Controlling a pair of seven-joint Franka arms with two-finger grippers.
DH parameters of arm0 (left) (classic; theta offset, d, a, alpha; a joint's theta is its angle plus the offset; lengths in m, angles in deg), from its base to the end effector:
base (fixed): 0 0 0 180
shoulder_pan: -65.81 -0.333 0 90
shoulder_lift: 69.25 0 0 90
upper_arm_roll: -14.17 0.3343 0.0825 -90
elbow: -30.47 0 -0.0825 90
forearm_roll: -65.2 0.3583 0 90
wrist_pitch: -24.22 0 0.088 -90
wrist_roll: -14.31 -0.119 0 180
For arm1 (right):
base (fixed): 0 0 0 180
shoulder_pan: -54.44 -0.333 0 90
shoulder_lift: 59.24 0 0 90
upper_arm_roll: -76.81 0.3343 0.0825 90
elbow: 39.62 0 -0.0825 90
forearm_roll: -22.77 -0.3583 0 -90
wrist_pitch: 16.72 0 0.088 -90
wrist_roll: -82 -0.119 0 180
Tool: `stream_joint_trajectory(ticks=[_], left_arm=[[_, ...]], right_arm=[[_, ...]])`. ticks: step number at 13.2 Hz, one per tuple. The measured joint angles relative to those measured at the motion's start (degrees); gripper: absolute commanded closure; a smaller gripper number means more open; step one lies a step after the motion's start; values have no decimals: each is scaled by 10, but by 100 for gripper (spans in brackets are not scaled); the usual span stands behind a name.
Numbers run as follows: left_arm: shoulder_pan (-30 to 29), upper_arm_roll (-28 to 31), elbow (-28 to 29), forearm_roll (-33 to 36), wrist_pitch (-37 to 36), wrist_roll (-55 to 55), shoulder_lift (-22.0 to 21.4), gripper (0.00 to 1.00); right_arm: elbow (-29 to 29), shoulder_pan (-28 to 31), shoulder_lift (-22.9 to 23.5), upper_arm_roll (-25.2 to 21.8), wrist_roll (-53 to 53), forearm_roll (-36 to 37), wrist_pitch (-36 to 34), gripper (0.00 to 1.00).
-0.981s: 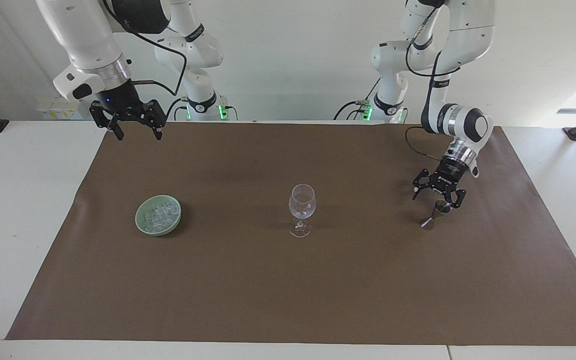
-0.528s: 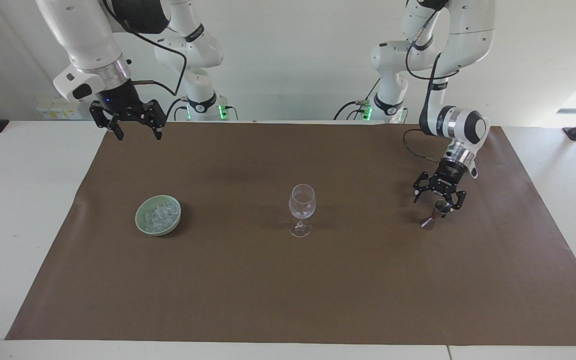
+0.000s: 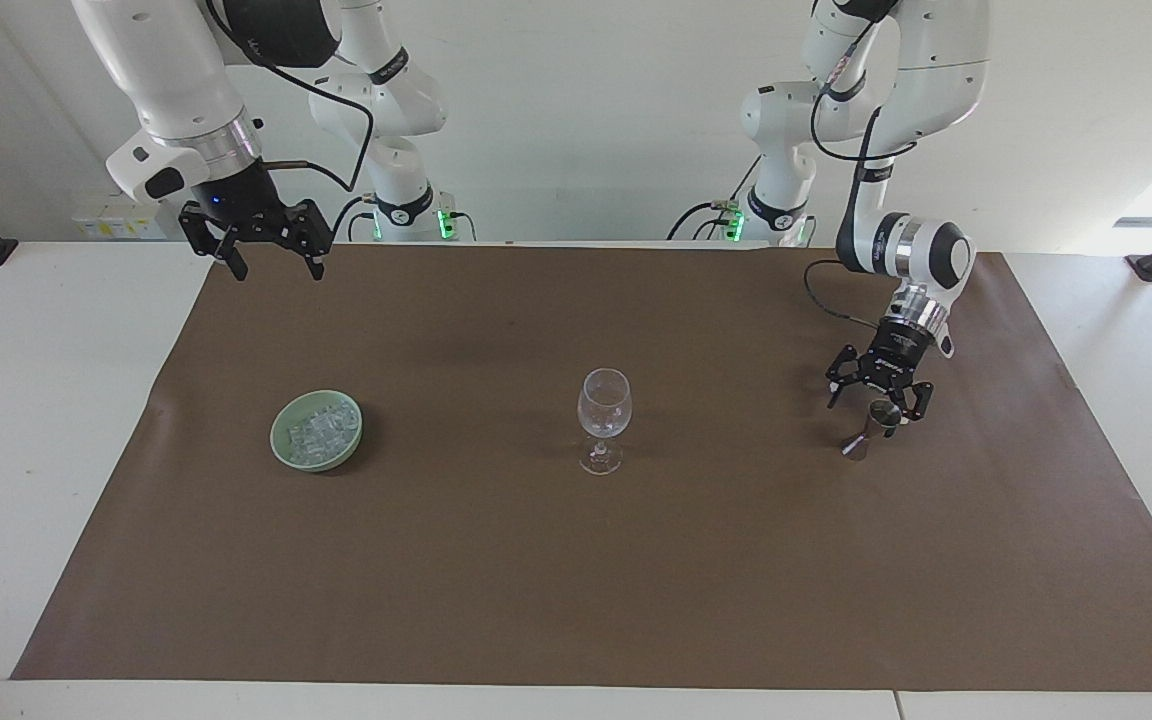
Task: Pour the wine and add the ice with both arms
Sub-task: 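Lift the silver cup with the left gripper toward the wine glass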
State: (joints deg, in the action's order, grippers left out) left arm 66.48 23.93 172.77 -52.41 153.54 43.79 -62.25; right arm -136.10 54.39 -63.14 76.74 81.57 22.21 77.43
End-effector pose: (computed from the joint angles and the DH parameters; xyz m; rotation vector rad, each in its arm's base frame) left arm 0.4634 0.0422 0.2742 0.6521 1.8692 -0.4289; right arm 0.5124 0.0009 0.6219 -3.1313 0.0132 -0.0428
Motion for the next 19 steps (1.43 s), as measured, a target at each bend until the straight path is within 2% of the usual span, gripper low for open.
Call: stream_joint_trajectory(ticks=[3, 11, 16, 19], left_arm=[[0, 0, -3, -5, 0, -2, 5, 15], [5, -1, -18, -28, -4, -10, 17, 24], [5, -1, -25, -29, -5, -14, 20, 39], [5, -1, -25, -29, -5, -15, 22, 40]], right_arm=[[0, 0, 0, 0, 0, 0, 0, 0], [0, 0, 0, 0, 0, 0, 0, 0], [0, 0, 0, 0, 0, 0, 0, 0], [0, 0, 0, 0, 0, 0, 0, 0]])
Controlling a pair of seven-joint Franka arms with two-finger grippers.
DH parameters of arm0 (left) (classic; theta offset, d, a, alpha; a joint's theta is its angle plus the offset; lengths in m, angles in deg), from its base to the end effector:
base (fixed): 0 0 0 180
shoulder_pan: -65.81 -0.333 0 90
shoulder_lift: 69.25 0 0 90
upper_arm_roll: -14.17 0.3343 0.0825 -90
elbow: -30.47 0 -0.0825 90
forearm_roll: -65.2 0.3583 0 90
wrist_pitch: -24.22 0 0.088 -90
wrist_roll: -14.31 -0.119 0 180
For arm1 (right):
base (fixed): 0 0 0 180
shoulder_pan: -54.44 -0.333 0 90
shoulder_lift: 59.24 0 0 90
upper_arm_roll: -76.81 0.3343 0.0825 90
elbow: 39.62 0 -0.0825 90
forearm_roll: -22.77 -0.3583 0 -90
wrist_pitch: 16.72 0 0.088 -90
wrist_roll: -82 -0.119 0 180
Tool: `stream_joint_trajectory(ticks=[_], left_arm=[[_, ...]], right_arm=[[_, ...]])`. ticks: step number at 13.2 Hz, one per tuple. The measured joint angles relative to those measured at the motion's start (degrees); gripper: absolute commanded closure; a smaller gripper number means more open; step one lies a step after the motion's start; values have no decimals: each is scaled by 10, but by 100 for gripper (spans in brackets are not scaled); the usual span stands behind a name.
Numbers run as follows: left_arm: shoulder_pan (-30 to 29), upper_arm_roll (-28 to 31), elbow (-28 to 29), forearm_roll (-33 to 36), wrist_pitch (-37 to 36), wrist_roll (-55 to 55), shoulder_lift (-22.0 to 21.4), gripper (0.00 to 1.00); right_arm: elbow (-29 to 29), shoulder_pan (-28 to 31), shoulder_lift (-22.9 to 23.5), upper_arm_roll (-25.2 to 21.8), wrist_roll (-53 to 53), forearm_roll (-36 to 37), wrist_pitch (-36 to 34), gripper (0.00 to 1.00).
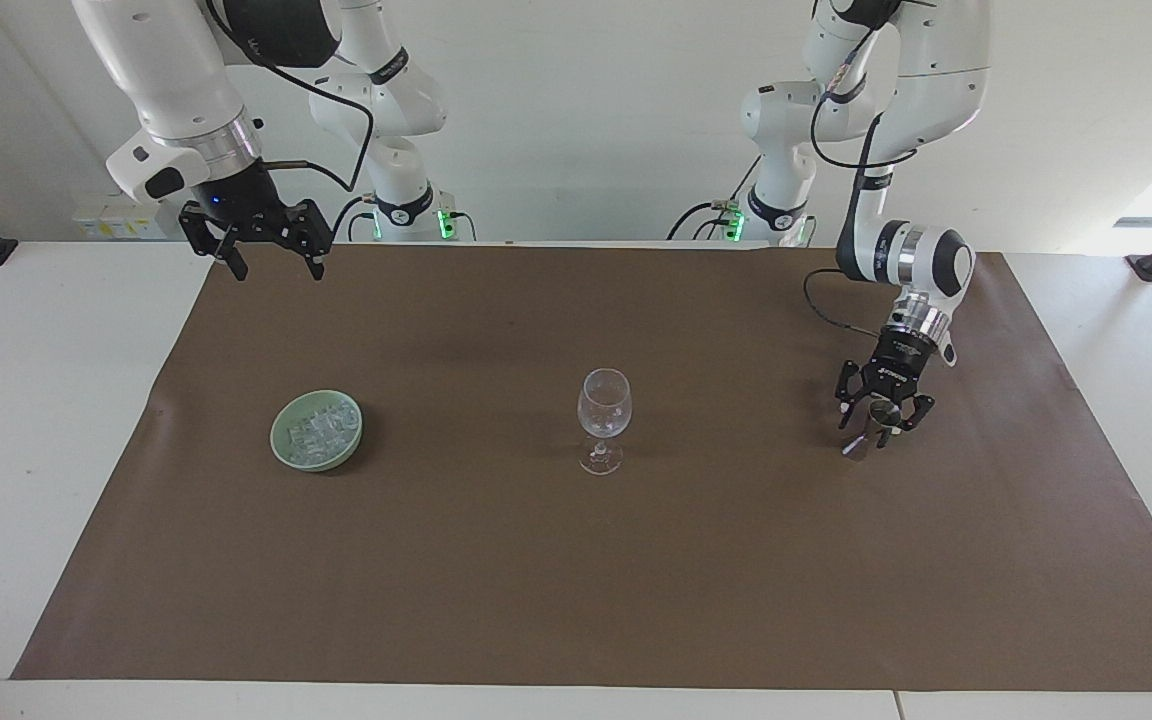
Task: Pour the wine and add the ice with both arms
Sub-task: 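Lift the silver cup with the left gripper toward the wine glass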
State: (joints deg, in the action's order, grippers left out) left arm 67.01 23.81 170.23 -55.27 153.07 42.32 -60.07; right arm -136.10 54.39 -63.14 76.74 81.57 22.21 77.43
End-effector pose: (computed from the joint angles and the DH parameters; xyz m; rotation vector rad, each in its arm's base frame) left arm 0.4800 0.0392 0.2729 0.6355 1.8437 -0.4101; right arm 0.5124 0.0009 0.6219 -3.1313 0.0132 -0.0428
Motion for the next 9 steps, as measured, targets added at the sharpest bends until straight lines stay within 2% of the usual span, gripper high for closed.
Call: stream_joint_trajectory(ticks=[2, 4, 6, 9], left_arm=[[0, 0, 0, 0, 0, 0, 1, 43], [0, 1, 0, 0, 0, 0, 1, 53], [0, 1, 0, 0, 0, 0, 1, 57], [0, 2, 0, -1, 0, 0, 1, 70]], right_arm=[[0, 0, 0, 0, 0, 0, 0, 0], [0, 0, 0, 0, 0, 0, 0, 0], [0, 0, 0, 0, 0, 0, 0, 0], [0, 0, 0, 0, 0, 0, 0, 0]])
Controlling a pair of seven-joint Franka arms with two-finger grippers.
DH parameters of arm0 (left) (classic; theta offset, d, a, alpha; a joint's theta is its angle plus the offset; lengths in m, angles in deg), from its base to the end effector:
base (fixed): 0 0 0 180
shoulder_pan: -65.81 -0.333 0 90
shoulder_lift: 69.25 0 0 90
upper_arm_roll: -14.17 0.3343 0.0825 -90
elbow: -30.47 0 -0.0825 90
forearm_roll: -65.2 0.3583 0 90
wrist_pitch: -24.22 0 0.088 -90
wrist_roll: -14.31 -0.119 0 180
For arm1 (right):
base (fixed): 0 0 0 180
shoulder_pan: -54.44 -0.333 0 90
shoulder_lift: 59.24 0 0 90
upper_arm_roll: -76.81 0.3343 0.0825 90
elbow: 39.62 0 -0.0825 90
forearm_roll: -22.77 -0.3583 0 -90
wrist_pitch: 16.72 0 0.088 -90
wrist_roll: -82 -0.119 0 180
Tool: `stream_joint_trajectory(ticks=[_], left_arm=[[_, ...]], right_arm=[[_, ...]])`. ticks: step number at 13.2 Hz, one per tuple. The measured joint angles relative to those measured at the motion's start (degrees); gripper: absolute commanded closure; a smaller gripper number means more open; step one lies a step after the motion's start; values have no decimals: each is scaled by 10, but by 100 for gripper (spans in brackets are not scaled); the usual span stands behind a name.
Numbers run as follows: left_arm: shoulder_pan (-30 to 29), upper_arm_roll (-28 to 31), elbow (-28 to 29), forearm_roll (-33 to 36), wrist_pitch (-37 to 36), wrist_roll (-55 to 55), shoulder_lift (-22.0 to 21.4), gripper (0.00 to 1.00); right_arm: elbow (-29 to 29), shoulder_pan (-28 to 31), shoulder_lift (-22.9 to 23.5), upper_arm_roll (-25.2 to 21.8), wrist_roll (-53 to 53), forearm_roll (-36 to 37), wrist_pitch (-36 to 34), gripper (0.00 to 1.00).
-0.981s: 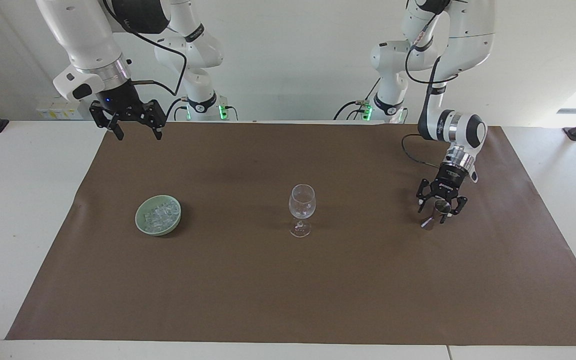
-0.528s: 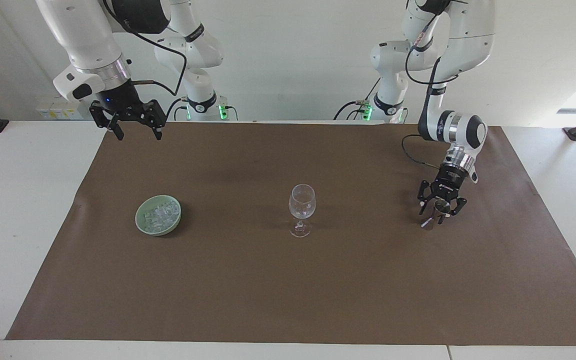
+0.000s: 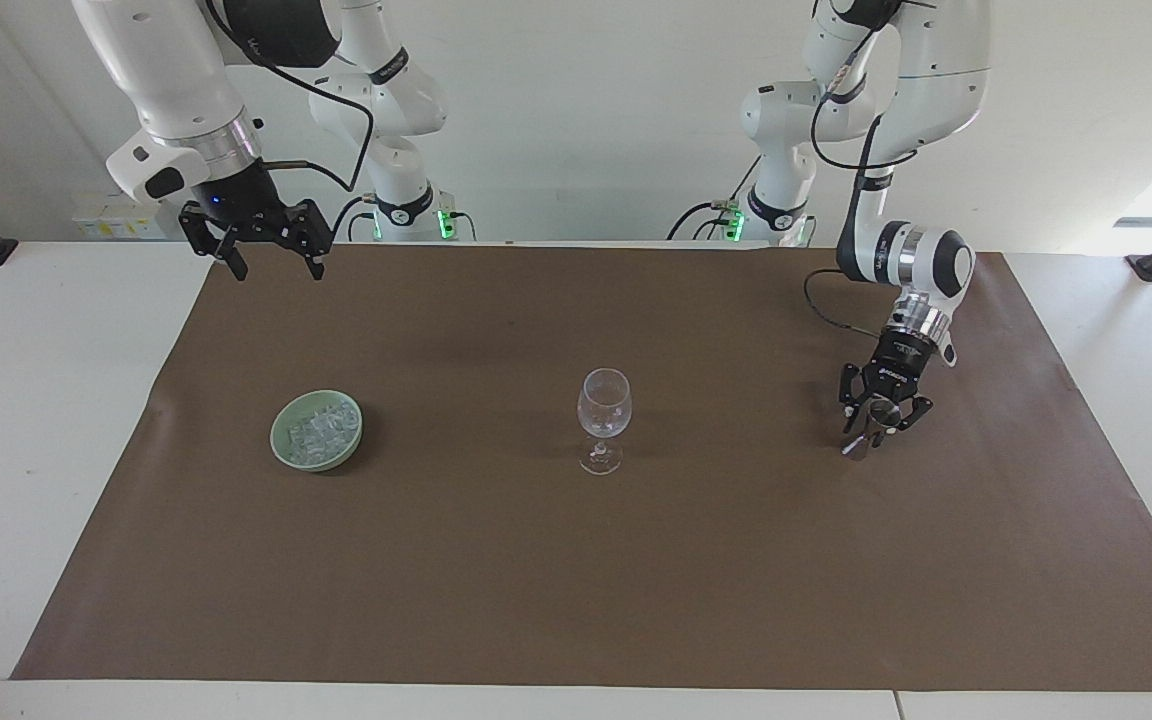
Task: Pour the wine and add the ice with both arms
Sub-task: 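Lift the silver cup with the left gripper toward the wine glass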
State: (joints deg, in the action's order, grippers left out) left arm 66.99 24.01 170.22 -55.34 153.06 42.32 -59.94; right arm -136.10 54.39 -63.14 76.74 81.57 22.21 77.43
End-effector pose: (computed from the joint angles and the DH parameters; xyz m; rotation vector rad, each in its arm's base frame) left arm 0.4798 0.0410 0.2719 0.6308 1.8467 -0.4078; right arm 0.5124 0.0009 0.6219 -3.1313 0.0132 -0.0428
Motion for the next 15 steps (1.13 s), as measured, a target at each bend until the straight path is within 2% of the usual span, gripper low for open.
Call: stream_joint_trajectory(ticks=[1, 3, 8, 12, 15], left_arm=[[0, 0, 0, 0, 0, 0, 0, 77], [0, 0, 0, 0, 0, 0, 0, 100], [0, 1, -10, -1, 0, 0, 4, 100], [0, -1, -41, -2, 3, 38, 11, 100], [21, -8, -68, -2, 37, 64, 15, 100]], right_arm=[[0, 0, 0, 0, 0, 0, 0, 0], [0, 0, 0, 0, 0, 0, 0, 0], [0, 0, 0, 0, 0, 0, 0, 0], [0, 0, 0, 0, 0, 0, 0, 0], [0, 0, 0, 0, 0, 0, 0, 0]])
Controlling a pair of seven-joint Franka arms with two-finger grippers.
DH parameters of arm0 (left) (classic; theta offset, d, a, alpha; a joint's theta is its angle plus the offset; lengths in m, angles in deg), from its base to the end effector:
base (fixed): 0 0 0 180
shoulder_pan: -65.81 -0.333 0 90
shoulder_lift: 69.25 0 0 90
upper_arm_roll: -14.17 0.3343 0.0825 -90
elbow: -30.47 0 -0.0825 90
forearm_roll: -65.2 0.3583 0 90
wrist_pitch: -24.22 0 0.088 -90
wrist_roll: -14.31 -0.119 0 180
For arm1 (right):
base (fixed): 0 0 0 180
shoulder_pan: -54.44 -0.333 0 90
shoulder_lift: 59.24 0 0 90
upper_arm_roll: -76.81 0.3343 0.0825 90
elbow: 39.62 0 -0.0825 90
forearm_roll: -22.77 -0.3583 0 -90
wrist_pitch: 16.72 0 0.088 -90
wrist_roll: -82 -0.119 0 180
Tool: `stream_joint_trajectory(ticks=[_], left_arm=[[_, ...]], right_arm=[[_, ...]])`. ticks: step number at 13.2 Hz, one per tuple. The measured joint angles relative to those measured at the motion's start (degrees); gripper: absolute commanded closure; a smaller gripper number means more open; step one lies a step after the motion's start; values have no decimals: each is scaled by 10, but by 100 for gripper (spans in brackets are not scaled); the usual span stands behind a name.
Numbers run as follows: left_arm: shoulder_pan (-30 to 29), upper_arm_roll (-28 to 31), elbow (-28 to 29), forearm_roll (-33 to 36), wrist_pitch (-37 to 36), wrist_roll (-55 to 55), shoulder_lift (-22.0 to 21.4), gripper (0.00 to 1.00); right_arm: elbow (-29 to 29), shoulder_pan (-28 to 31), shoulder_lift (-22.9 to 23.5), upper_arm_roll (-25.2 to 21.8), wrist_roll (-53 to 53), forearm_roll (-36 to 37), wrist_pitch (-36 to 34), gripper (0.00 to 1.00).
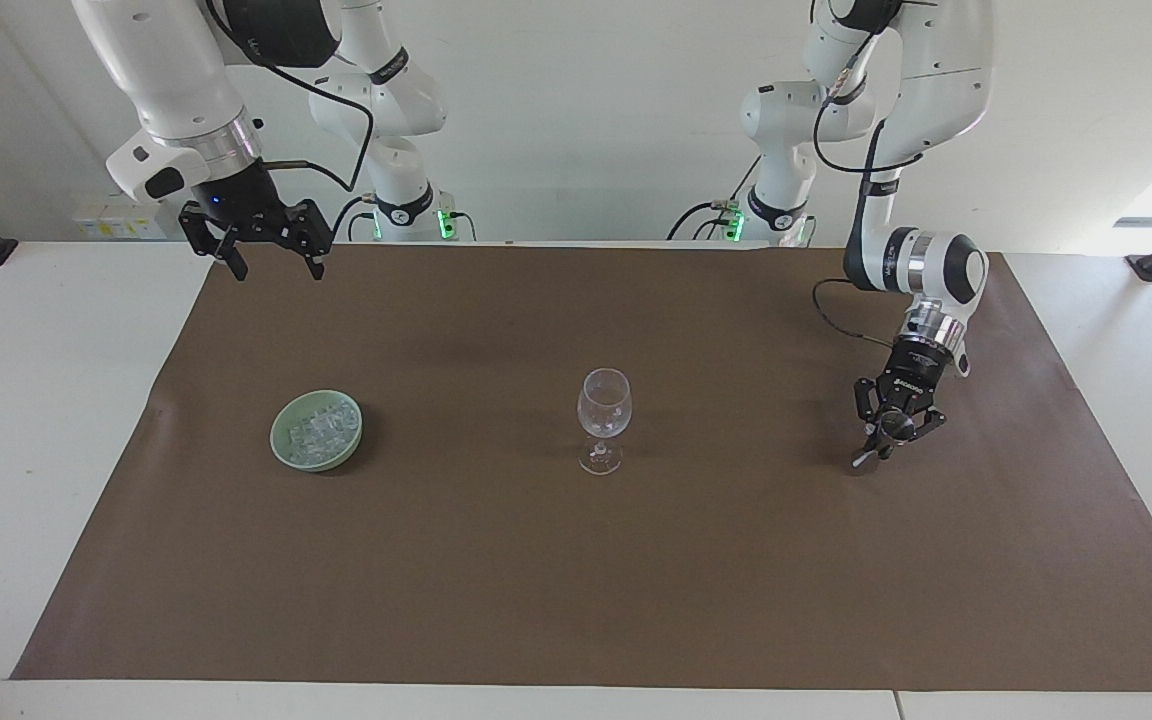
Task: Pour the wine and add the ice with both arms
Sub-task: 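Lift the silver cup with the left gripper toward the wine glass, then carry the silver cup over the wine glass with the left gripper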
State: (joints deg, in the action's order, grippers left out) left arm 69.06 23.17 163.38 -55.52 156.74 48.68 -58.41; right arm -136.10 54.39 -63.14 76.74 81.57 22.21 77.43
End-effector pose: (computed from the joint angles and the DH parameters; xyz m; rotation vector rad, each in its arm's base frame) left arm 0.5197 0.0275 0.2975 0.5914 1.8480 -0.4259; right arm 0.5124 0.0009 0.6219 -3.1313 0.0132 -0.0428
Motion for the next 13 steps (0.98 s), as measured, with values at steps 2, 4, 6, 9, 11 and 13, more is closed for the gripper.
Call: stream_joint_trajectory(ticks=[2, 4, 6, 9, 11, 13], left_arm=[[26, -5, -17, -1, 20, 6, 0, 100], [36, -23, -33, -2, 26, 7, -1, 100], [39, -44, -42, -2, 30, 8, -3, 100], [40, -84, -56, -3, 79, 12, -4, 100], [40, -113, -70, -4, 109, 30, -5, 100], [40, -129, -78, -4, 113, 45, -13, 100]], right_arm=[[0, 0, 0, 0, 0, 0, 0, 0], [0, 0, 0, 0, 0, 0, 0, 0], [0, 0, 0, 0, 0, 0, 0, 0], [0, 0, 0, 0, 0, 0, 0, 0], [0, 0, 0, 0, 0, 0, 0, 0], [0, 0, 0, 0, 0, 0, 0, 0]])
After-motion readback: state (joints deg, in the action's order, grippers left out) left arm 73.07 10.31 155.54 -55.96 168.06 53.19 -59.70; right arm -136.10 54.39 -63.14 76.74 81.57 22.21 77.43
